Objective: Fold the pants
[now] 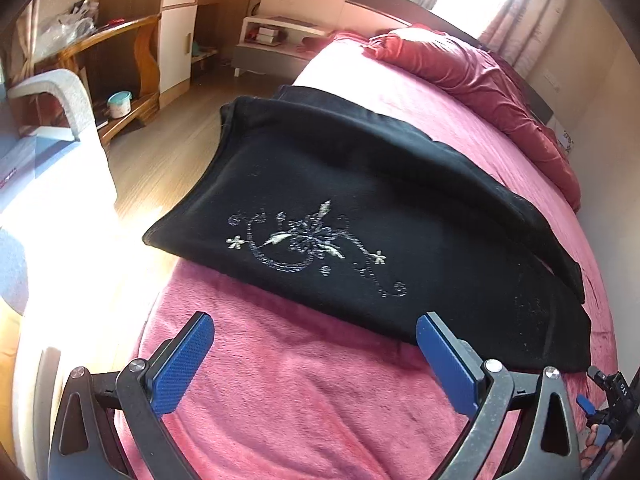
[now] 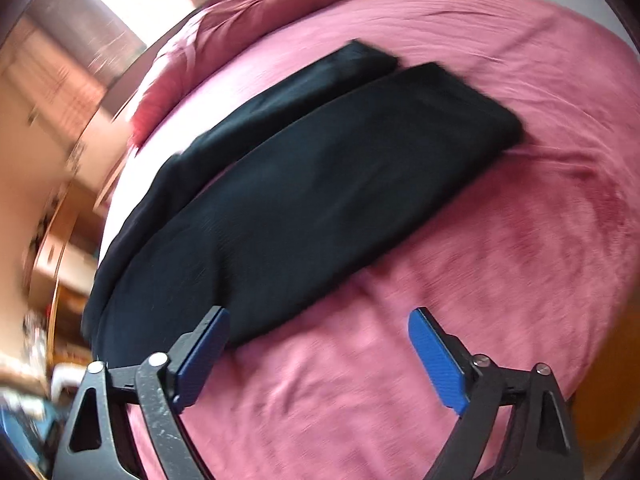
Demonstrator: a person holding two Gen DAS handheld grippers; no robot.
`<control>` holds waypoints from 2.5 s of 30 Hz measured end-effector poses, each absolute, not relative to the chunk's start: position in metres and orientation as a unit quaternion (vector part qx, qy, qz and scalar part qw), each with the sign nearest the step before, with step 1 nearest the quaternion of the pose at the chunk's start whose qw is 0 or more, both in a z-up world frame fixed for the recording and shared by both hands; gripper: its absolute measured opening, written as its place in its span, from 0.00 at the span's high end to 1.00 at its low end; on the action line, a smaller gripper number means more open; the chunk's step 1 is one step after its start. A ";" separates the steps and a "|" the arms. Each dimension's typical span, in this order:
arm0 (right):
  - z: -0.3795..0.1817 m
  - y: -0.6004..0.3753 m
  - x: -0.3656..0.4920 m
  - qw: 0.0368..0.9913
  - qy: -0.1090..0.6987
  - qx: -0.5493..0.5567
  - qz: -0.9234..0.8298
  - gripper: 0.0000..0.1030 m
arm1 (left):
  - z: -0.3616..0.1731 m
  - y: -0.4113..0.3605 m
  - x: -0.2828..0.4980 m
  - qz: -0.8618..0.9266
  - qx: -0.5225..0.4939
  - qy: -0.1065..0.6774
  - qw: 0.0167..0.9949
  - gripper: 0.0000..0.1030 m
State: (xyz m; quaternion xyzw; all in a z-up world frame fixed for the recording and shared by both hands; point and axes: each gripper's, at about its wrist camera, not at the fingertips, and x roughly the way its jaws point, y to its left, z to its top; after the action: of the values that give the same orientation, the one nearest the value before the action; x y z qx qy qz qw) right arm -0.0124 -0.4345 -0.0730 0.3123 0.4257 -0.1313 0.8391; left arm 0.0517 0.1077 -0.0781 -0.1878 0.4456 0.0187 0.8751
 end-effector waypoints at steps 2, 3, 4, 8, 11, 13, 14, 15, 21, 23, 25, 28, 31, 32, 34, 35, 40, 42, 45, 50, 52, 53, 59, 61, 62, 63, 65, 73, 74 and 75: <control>-0.080 -0.462 -0.012 0.828 0.418 0.340 -0.155 0.19 | -0.086 0.124 0.054 0.034 -0.199 0.448 0.871 0.02; -0.084 -0.474 -0.010 0.824 0.414 0.351 -0.165 0.21 | -0.090 0.131 0.055 0.042 -0.208 0.451 0.867 0.04; -0.087 -0.485 -0.007 0.819 0.411 0.361 -0.172 0.24 | -0.094 0.140 0.055 0.049 -0.218 0.451 0.864 0.07; -0.101 -0.515 0.011 0.804 0.403 0.394 -0.190 0.34 | -0.113 0.174 0.062 0.055 -0.289 0.457 0.840 0.20; -0.101 -0.527 0.027 0.804 0.402 0.394 -0.195 0.34 | -0.122 0.200 0.068 0.077 -0.329 0.454 0.824 0.24; -0.099 -0.532 0.034 0.806 0.402 0.385 -0.201 0.34 | -0.124 0.211 0.073 0.085 -0.349 0.454 0.815 0.24; -0.101 -0.535 0.037 0.808 0.403 0.380 -0.202 0.34 | -0.127 0.216 0.078 0.084 -0.359 0.451 0.813 0.24; -0.100 -0.536 0.041 0.808 0.406 0.374 -0.206 0.35 | -0.128 0.221 0.083 0.086 -0.365 0.450 0.810 0.24; -0.096 -0.544 0.051 0.807 0.420 0.353 -0.217 0.73 | -0.141 0.225 0.109 0.115 -0.374 0.478 0.786 0.49; -0.093 -0.546 0.050 0.809 0.424 0.347 -0.214 0.83 | -0.140 0.229 0.113 0.126 -0.375 0.474 0.787 0.64; -0.084 -0.543 0.052 0.815 0.426 0.329 -0.213 0.85 | -0.132 0.231 0.109 0.133 -0.362 0.466 0.796 0.93; -0.069 -0.541 0.053 0.828 0.417 0.310 -0.211 0.86 | -0.122 0.235 0.101 0.122 -0.348 0.460 0.807 0.94; -0.058 -0.541 0.050 0.834 0.411 0.303 -0.210 0.87 | -0.104 0.227 0.096 0.113 -0.332 0.454 0.819 0.95; -0.056 -0.541 0.049 0.835 0.411 0.300 -0.209 0.87 | -0.100 0.224 0.095 0.111 -0.331 0.451 0.822 0.95; -0.053 -0.540 0.047 0.835 0.413 0.292 -0.214 0.87 | -0.092 0.219 0.089 0.108 -0.325 0.447 0.826 0.95; -0.052 -0.541 0.045 0.835 0.414 0.292 -0.215 0.87 | -0.092 0.218 0.086 0.106 -0.322 0.443 0.830 0.95; -0.047 -0.543 0.031 0.837 0.416 0.280 -0.218 0.87 | -0.074 0.216 0.064 0.090 -0.314 0.434 0.840 0.95; -0.045 -0.548 0.021 0.837 0.418 0.273 -0.222 0.87 | -0.067 0.214 0.052 0.082 -0.315 0.430 0.842 0.95; -0.043 -0.560 0.006 0.834 0.423 0.267 -0.235 0.87 | -0.063 0.207 0.031 0.075 -0.305 0.438 0.842 0.95; -0.052 -0.579 -0.009 0.816 0.442 0.262 -0.265 0.87 | -0.076 0.190 -0.001 0.070 -0.275 0.490 0.825 0.95; -0.060 -0.583 -0.014 0.806 0.456 0.261 -0.274 0.87 | -0.087 0.184 -0.008 0.069 -0.259 0.520 0.811 0.95; -0.064 -0.585 -0.015 0.802 0.460 0.264 -0.276 0.87 | -0.093 0.183 -0.009 0.076 -0.256 0.535 0.802 0.94; -0.062 -0.591 -0.027 0.799 0.456 0.264 -0.288 0.58 | -0.079 0.204 -0.005 0.089 -0.252 0.545 0.795 0.82; -0.050 -0.590 -0.033 0.805 0.448 0.238 -0.309 0.52 | -0.063 0.214 -0.006 0.094 -0.245 0.528 0.808 0.80; -0.043 -0.588 -0.036 0.810 0.440 0.228 -0.315 0.50 | -0.056 0.220 -0.005 0.098 -0.245 0.517 0.814 0.78; -0.035 -0.585 -0.038 0.815 0.433 0.221 -0.315 0.50 | -0.049 0.228 -0.003 0.101 -0.248 0.507 0.819 0.76; -0.020 -0.574 -0.038 0.830 0.417 0.206 -0.309 0.49 | -0.041 0.237 0.008 0.107 -0.258 0.490 0.826 0.75; -0.013 -0.476 0.008 0.869 0.441 0.172 -0.145 0.39 | -0.037 0.255 0.073 0.094 -0.302 0.464 0.827 0.73; -0.019 -0.461 0.015 0.868 0.450 0.167 -0.126 0.39 | -0.038 0.255 0.084 0.089 -0.308 0.464 0.826 0.73; -0.026 -0.444 0.024 0.866 0.461 0.164 -0.105 0.39 | -0.041 0.256 0.097 0.088 -0.313 0.466 0.823 0.72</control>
State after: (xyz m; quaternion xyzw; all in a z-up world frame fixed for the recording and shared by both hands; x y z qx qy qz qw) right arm 0.0237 -0.4441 -0.0259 0.1643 0.4608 -0.1049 0.8659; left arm 0.0967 0.2557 -0.0406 -0.3127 0.4659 0.0883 0.8230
